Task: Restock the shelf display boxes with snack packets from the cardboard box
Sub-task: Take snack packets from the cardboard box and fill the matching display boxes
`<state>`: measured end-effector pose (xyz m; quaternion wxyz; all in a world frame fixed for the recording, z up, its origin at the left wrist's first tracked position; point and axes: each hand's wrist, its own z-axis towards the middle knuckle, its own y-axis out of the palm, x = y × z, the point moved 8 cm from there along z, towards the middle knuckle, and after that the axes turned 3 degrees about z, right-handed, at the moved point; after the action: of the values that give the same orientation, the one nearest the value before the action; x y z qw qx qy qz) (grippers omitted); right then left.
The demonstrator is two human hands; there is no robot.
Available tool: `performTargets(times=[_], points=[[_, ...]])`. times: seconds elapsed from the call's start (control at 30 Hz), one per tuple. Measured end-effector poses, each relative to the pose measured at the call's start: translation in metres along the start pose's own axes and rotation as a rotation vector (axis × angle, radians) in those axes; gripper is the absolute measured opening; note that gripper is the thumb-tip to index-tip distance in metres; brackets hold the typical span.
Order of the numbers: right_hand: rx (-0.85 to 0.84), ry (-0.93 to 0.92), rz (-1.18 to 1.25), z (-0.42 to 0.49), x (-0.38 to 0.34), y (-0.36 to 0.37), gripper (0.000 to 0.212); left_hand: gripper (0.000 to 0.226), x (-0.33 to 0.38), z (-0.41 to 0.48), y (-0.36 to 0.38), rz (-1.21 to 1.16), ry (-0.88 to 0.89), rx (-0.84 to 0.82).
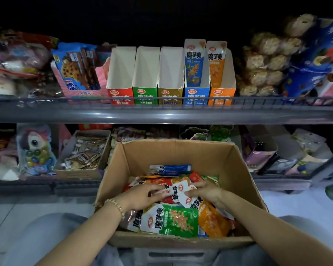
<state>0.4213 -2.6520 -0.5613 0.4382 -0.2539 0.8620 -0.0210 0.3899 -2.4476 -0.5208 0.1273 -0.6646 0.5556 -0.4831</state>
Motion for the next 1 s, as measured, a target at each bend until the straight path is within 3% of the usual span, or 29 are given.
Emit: performTargets(times=[0.13,0.3,0.37,0.47,0.57,0.67,0.77,0.87,1.0], points=[[-0.016,-0.165,0.044,-0.017,-0.031,0.0,0.018,0.085,0.013,-0.001,-0.017,-0.002,0.05,0.163],[-0.015,-0.371,0.437,-0.041,-0.078,-0.015,0.029,0.097,0.044,-0.011,-0.041,0.214,0.128,0.349],[-0.005,-0.408,0.529,-0.046,-0.086,-0.018,0.036,0.091,0.065,-0.015,-0.042,0.083,0.197,0.332],[-0.032,-0.455,0.66,-0.055,-0.095,-0.019,0.035,0.062,0.096,-0.014,-0.033,-0.352,0.298,0.219],[0.002,-0.526,0.743,-0.062,-0.103,-0.024,0.031,0.04,0.112,-0.004,-0.036,-0.603,0.296,0.31],[0.145,-0.583,0.697,-0.067,-0.105,-0.038,0.021,0.023,0.114,0.005,-0.044,-0.709,0.251,0.414],[0.224,-0.644,0.617,-0.069,-0.109,-0.052,0.014,0.022,0.113,0.008,-0.047,-0.687,0.247,0.426],[0.255,-0.709,0.495,-0.072,-0.115,-0.062,0.025,0.023,0.107,0.003,-0.058,-0.696,0.257,0.484],[0.148,-0.744,0.393,-0.078,-0.12,-0.059,0.047,0.032,0.102,-0.005,-0.073,-0.735,0.254,0.548]])
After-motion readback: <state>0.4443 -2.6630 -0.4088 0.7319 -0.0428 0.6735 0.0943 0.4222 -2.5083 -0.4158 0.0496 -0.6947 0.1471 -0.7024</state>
